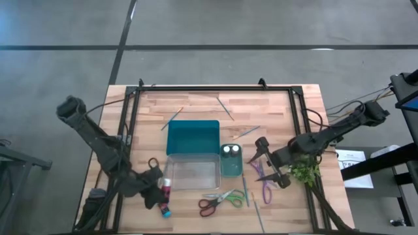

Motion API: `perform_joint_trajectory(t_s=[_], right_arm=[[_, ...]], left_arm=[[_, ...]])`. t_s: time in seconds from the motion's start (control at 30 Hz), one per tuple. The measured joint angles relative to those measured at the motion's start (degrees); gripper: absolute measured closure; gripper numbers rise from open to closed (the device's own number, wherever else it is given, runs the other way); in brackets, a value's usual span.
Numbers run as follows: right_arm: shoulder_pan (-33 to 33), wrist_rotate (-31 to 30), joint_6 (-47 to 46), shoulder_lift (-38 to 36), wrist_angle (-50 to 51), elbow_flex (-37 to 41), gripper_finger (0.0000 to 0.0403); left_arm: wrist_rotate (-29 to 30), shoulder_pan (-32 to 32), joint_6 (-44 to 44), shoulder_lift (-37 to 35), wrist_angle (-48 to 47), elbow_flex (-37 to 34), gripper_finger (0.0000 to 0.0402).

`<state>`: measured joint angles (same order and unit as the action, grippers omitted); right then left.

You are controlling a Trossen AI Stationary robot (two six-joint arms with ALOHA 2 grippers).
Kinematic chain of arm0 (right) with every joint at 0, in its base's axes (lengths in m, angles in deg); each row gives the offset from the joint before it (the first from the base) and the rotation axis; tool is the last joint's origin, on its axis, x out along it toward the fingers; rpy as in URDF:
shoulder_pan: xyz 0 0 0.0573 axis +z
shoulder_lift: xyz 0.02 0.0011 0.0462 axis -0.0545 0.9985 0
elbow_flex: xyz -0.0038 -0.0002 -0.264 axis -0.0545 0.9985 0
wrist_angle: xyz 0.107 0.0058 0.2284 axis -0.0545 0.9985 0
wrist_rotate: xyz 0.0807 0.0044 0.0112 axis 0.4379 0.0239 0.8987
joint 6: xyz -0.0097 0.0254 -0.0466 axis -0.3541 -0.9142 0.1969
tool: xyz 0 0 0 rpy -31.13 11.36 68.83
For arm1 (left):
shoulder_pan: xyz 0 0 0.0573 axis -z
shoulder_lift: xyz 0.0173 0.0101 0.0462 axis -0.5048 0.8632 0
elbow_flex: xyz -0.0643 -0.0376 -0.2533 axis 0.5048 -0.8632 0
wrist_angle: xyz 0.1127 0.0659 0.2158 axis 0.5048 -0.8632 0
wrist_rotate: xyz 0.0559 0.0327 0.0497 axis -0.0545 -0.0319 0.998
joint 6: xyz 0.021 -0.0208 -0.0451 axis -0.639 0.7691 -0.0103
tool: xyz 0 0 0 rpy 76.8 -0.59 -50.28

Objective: Pick & Place Paint Supplies
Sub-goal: Put the red paint bottle into the green bin

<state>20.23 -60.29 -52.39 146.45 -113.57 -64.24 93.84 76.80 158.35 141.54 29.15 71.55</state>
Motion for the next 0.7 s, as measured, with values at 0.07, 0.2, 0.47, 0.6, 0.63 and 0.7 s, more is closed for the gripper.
perform_joint_trajectory(t_s=[0.07,0.2,0.47,0.6,0.63,0.7], right_arm=[[-0.16,-0.3,-0.77,2.65,2.77,-3.66,0.0094],[-1.89,-0.46,-5.33,10.39,5.87,-10.42,0.0094],[-9.02,5.19,-15.08,27.64,0.65,-22.67,0.0094],[-9.81,7.65,-15.0,35.04,2.39,-30.27,0.0094],[-9.81,7.75,-14.32,36.9,3.56,-32.24,0.0094],[-9.81,8.06,-13.1,40.31,5.71,-36.13,0.0094]], left_arm=[[-0.79,-1.9,-4.97,0.07,-0.06,1.11,0.0271],[-1.03,-3.53,-14.33,0.07,-1.22,3.44,0.0271],[-1.07,-4.57,-21.44,0.07,-13.53,6.18,0.0271],[-0.95,-5.19,-23.67,0.07,-16.67,6.2,0.0271],[-0.74,-5.23,-24.43,0.07,-17.21,6.2,0.0271],[0.02,-5.4,-26.36,0.09,-17.75,6.2,0.0271]])
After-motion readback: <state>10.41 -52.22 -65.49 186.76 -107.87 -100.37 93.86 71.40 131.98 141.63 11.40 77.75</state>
